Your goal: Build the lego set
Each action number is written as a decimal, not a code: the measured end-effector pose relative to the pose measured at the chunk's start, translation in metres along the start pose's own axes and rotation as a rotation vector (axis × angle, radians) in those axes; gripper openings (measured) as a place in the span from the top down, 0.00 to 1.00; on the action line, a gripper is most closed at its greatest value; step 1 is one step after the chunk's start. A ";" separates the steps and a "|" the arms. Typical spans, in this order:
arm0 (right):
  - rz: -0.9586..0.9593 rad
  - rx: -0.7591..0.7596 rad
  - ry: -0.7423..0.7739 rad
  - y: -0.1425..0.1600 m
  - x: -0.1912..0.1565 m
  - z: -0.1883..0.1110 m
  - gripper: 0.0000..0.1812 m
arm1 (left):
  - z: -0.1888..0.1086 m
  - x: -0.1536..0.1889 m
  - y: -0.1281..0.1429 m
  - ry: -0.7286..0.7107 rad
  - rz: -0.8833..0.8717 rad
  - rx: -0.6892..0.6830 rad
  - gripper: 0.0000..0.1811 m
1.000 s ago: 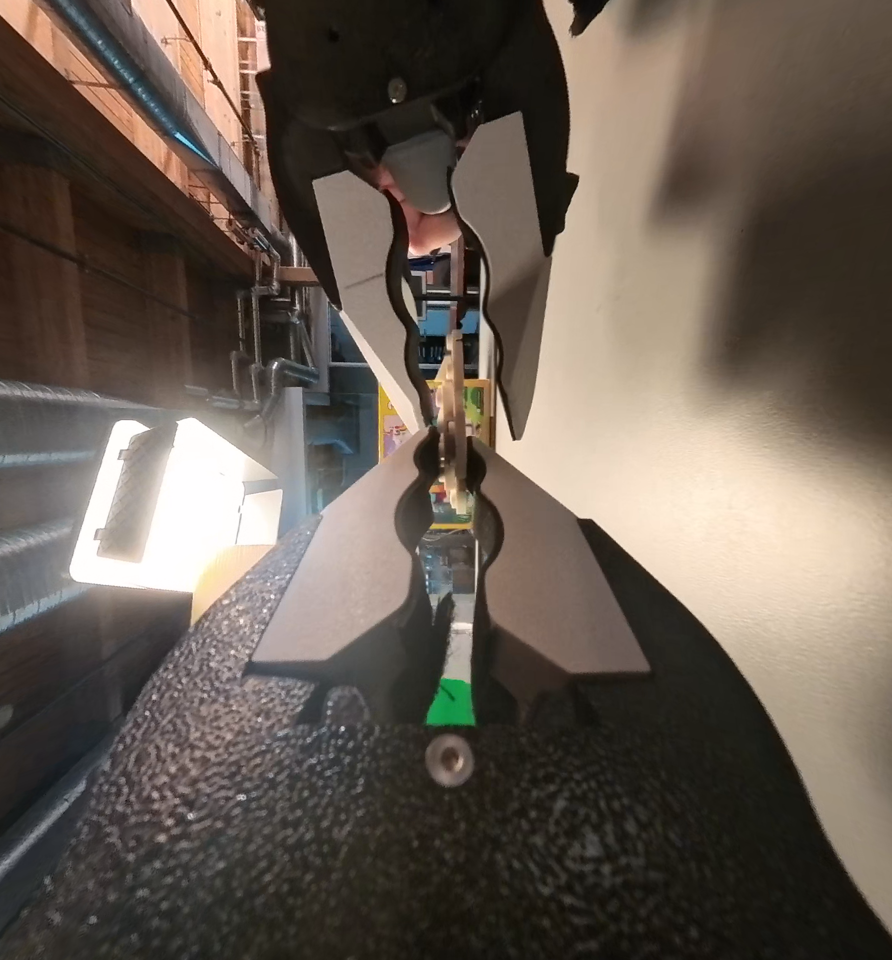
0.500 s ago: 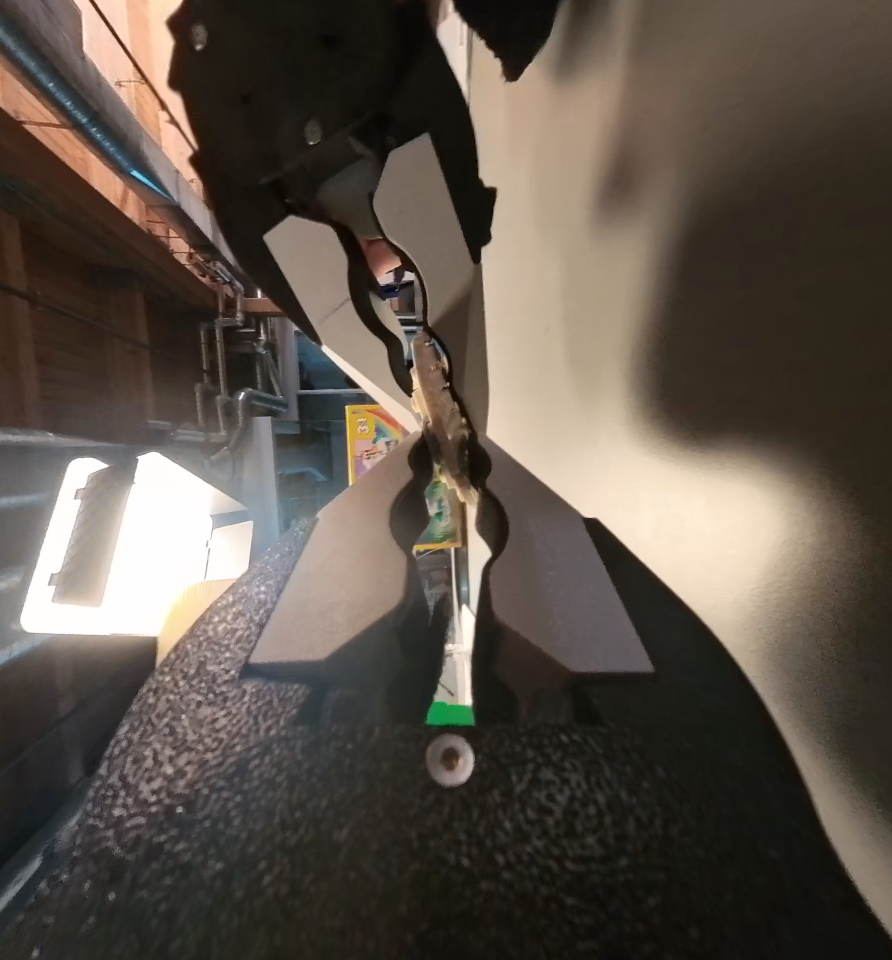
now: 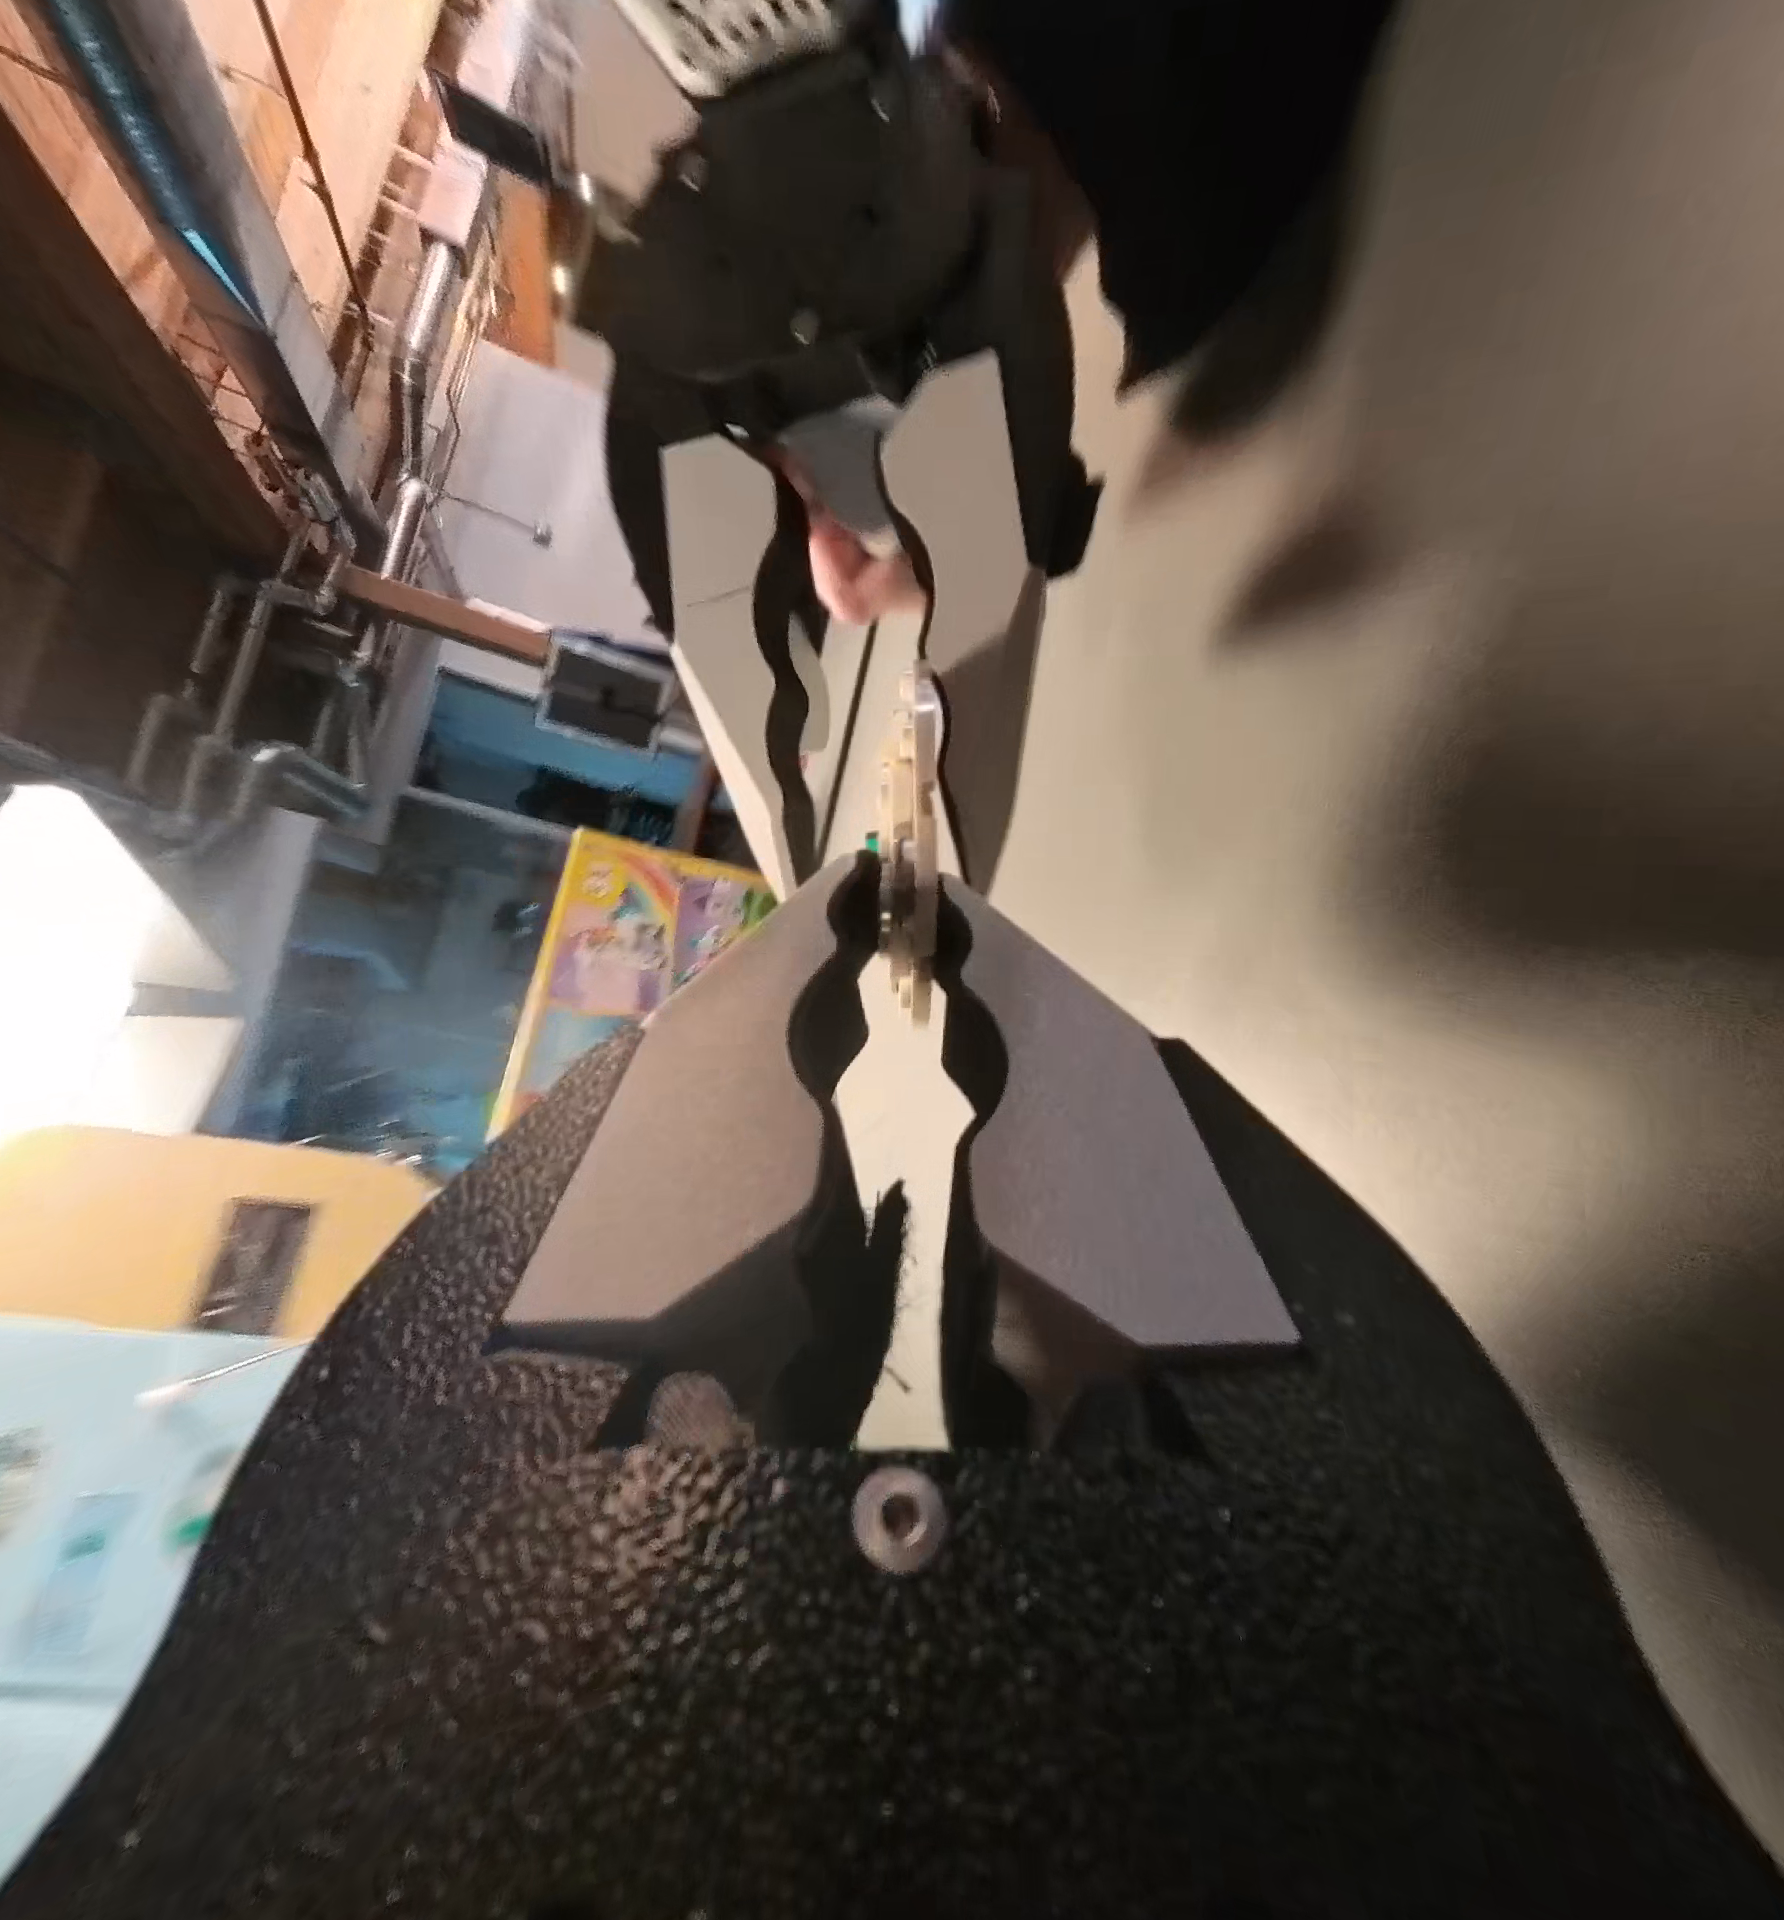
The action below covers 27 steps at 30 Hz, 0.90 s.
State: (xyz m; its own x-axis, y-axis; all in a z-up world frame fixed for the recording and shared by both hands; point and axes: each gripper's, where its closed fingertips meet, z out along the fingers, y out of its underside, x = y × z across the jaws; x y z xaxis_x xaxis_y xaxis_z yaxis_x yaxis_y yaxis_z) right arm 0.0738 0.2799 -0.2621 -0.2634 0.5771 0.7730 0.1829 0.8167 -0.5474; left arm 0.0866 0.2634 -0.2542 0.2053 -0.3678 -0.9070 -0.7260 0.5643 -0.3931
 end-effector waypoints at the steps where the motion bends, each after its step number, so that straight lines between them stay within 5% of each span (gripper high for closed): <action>1: 0.004 0.023 -0.001 -0.003 0.000 -0.002 0.82 | -0.002 0.000 -0.005 0.016 -0.044 0.044 0.97; 9: 0.253 0.346 -0.076 -0.051 0.009 -0.026 0.87 | -0.028 -0.026 -0.041 0.099 -0.499 0.434 0.97; 27: 0.364 0.429 -0.177 -0.078 0.013 -0.037 0.95 | -0.038 -0.036 -0.051 0.153 -0.674 0.551 0.97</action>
State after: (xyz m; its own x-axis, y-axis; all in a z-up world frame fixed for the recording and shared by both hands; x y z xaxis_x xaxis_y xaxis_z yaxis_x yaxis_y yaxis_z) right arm 0.0916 0.2240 -0.1975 -0.4163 0.7808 0.4660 -0.0983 0.4708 -0.8767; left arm 0.0909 0.2200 -0.1958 0.3571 -0.8232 -0.4413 -0.0547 0.4532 -0.8897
